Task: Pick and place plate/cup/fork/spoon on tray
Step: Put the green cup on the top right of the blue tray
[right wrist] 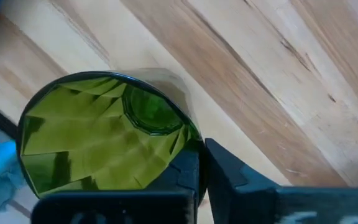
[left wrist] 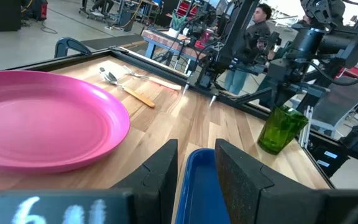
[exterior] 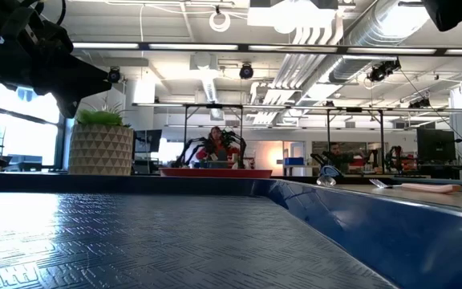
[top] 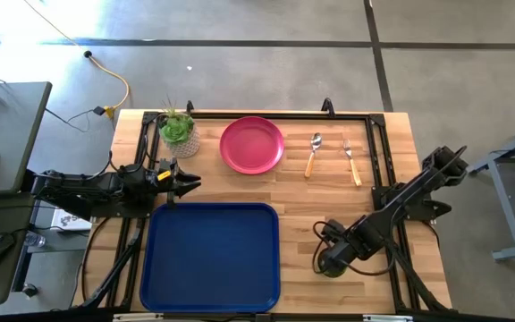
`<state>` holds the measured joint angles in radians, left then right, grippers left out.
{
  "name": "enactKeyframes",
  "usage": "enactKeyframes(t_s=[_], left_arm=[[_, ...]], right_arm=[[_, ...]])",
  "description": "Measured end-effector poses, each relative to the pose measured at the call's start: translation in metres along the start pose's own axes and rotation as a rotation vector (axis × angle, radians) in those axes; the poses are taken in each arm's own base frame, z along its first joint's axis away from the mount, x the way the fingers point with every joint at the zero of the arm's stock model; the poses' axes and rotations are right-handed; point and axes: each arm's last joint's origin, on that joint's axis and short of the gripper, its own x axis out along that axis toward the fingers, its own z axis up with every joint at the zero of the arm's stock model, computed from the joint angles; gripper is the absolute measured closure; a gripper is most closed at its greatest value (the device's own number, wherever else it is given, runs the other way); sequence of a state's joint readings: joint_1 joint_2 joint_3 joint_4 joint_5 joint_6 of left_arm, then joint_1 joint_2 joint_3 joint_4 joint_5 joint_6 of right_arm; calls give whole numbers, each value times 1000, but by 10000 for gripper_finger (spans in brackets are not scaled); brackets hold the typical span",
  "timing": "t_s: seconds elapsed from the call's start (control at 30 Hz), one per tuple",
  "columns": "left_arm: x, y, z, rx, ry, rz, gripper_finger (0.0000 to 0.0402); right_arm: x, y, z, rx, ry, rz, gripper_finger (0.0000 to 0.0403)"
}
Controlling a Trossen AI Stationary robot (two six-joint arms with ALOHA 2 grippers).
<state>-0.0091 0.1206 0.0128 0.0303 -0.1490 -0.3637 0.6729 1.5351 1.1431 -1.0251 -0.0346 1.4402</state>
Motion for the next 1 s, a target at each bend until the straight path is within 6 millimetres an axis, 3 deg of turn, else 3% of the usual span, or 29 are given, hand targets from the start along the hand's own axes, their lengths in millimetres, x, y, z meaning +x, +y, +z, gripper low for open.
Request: enactKeyframes(t_s=[0.5,1.0], left_arm=[[0,0,0,0,0,0,303],[0,0,0,0,0,-1,303]], right_arm=[[-42,-9,41,168,-274,191,401],[-130,-11,102,125,-661,248,402]])
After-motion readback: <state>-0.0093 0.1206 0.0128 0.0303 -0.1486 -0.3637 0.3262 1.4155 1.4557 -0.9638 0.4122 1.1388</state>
